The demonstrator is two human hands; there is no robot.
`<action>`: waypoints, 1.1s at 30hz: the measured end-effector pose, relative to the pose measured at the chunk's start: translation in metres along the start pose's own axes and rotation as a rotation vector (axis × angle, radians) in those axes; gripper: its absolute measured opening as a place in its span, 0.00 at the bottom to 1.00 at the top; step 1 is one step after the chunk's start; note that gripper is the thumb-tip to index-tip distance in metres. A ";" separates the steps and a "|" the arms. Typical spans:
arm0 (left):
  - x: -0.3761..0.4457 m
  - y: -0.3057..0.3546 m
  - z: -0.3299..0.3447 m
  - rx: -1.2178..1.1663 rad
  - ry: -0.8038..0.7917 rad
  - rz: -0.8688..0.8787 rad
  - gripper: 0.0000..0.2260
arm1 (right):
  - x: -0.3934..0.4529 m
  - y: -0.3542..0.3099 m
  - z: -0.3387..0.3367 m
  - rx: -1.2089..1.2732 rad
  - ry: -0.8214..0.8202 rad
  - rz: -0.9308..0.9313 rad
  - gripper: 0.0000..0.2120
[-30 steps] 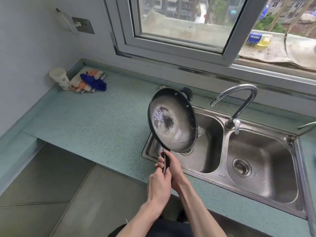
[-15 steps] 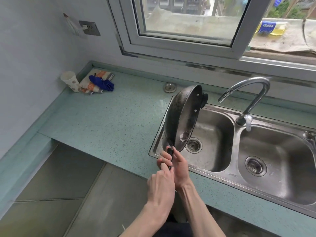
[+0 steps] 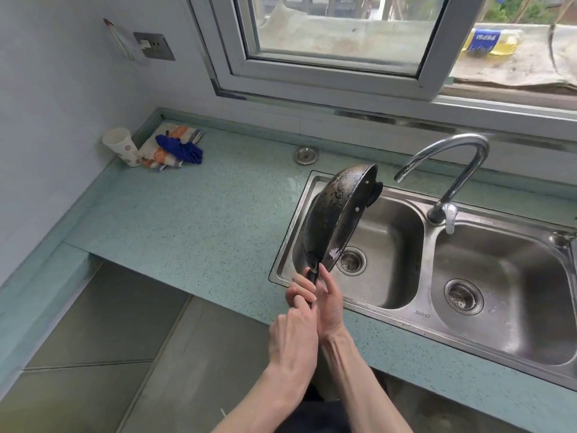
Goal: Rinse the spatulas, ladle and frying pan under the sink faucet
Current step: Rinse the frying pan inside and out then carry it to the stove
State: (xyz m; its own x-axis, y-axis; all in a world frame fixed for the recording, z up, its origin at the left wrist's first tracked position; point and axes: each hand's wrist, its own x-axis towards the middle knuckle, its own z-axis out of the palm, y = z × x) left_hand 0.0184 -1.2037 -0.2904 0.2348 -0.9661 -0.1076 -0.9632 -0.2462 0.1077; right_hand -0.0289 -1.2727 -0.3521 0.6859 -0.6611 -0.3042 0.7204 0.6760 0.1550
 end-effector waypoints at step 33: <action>-0.058 0.072 -0.014 -1.566 0.074 -0.828 0.23 | -0.047 -0.022 0.041 -1.368 0.178 0.326 0.12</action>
State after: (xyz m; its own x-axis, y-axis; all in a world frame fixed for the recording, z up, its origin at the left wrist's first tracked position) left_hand -0.0627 -1.1669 -0.2628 0.5968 -0.5516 -0.5827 0.4046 -0.4202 0.8122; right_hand -0.0731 -1.2697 -0.3023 0.7037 -0.4367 -0.5605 -0.2024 0.6330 -0.7473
